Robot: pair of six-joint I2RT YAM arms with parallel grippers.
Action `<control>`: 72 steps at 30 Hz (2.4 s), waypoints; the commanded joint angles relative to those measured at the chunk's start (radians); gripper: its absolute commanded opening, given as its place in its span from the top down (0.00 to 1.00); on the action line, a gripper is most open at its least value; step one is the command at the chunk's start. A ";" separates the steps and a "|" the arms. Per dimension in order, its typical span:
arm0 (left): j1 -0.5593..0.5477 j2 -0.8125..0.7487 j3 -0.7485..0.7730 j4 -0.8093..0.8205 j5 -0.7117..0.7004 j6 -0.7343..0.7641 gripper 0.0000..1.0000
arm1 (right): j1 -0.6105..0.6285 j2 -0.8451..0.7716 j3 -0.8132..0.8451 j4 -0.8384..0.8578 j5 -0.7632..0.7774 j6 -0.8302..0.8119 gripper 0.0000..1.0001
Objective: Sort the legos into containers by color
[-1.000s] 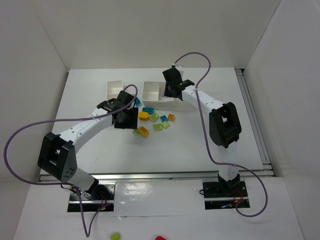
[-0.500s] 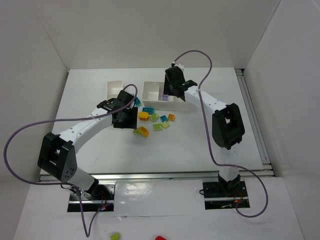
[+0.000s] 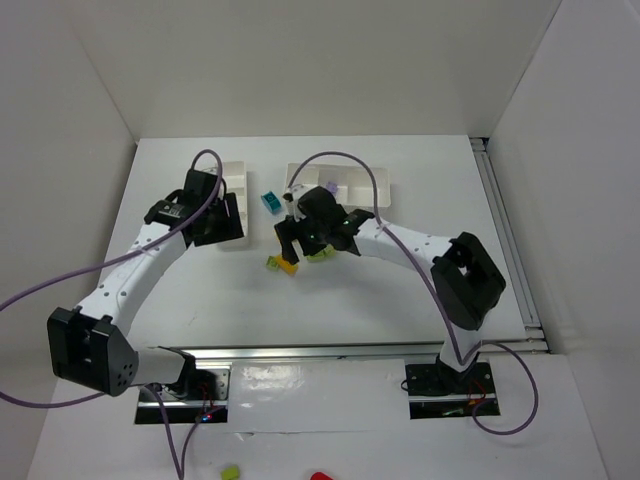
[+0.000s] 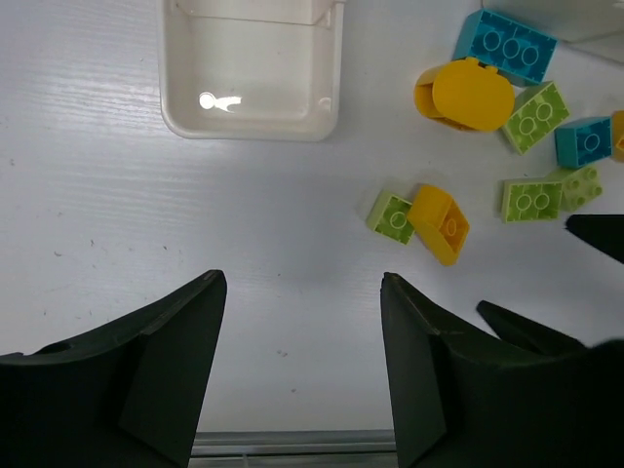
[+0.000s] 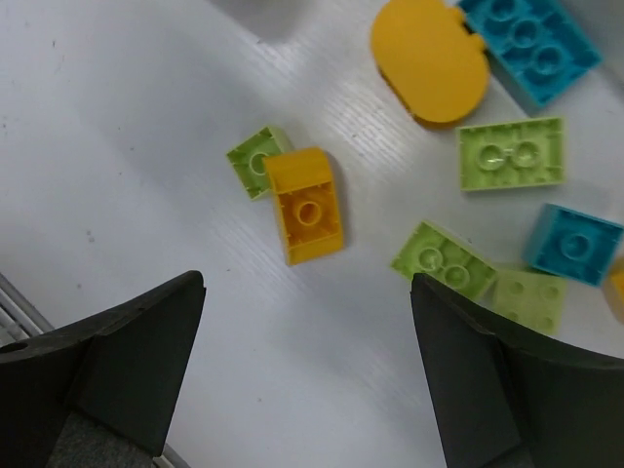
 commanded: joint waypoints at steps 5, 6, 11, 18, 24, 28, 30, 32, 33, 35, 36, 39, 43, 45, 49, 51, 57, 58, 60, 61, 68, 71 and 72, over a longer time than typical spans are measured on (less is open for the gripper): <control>0.027 -0.011 -0.008 0.022 0.053 -0.004 0.26 | 0.024 0.185 0.120 -0.008 -0.119 -0.088 0.08; 0.027 -0.011 -0.008 0.022 0.053 -0.004 0.26 | 0.024 0.205 0.149 -0.023 -0.130 -0.088 0.08; 0.037 -0.002 -0.008 0.022 0.073 -0.004 0.26 | 0.024 0.285 0.169 0.009 -0.161 -0.090 0.12; 0.037 -0.002 -0.008 0.022 0.073 0.005 0.26 | 0.024 0.233 0.128 0.040 -0.099 -0.053 0.48; 0.037 0.018 -0.037 0.040 0.114 0.023 0.26 | 0.006 0.089 0.105 -0.002 -0.043 -0.053 0.60; 0.016 0.042 -0.047 0.040 0.162 0.048 0.23 | -0.042 -0.023 0.064 -0.023 0.023 -0.013 0.60; -0.024 0.052 -0.066 0.051 0.171 0.059 0.21 | -0.089 -0.084 0.044 -0.023 0.034 0.007 0.60; -0.056 0.064 -0.076 0.074 0.194 0.069 0.20 | -0.129 -0.114 0.019 -0.023 0.034 0.007 0.60; -0.080 0.078 -0.076 0.074 0.227 0.069 0.19 | -0.142 -0.123 0.019 -0.023 0.063 0.016 0.60; -0.107 0.111 -0.076 0.088 0.260 0.082 0.17 | -0.177 -0.134 0.034 -0.048 0.109 0.025 0.60; -0.133 0.125 -0.076 0.099 0.270 0.092 0.16 | -0.191 -0.134 0.045 -0.058 0.166 0.048 0.60; -0.163 0.177 -0.067 0.099 0.260 0.092 0.09 | -0.261 -0.123 0.079 -0.083 0.257 0.084 0.60; -0.183 0.228 -0.057 0.128 0.260 0.105 0.07 | -0.359 -0.034 0.178 -0.118 0.296 0.146 0.59; -0.183 0.257 -0.048 0.128 0.271 0.125 0.07 | -0.386 -0.001 0.226 -0.118 0.297 0.147 0.58; -0.202 0.346 -0.027 0.128 0.242 0.137 0.07 | -0.421 0.075 0.292 -0.108 0.352 0.147 0.51; -0.202 0.360 -0.016 0.128 0.226 0.137 0.07 | -0.430 0.119 0.341 -0.108 0.329 0.137 0.41; -0.222 0.417 0.015 0.128 0.128 0.155 0.11 | -0.430 0.158 0.419 -0.138 0.340 0.147 0.08; -0.222 0.417 0.015 0.128 0.128 0.155 0.11 | -0.421 0.145 0.404 -0.138 0.340 0.147 0.07; -0.222 0.429 0.025 0.137 0.114 0.164 0.15 | -0.421 0.103 0.386 -0.126 0.352 0.147 0.07; -0.222 0.450 0.026 0.149 0.100 0.165 0.16 | -0.421 0.089 0.373 -0.126 0.352 0.147 0.07; -0.231 0.527 0.075 0.149 -0.012 0.174 0.32 | -0.421 -0.031 0.289 -0.175 0.361 0.147 0.13; -0.231 0.527 0.075 0.159 -0.012 0.197 0.36 | -0.412 -0.077 0.237 -0.199 0.372 0.137 0.13; -0.231 0.527 0.075 0.171 -0.012 0.197 0.36 | -0.412 -0.100 0.225 -0.200 0.372 0.137 0.13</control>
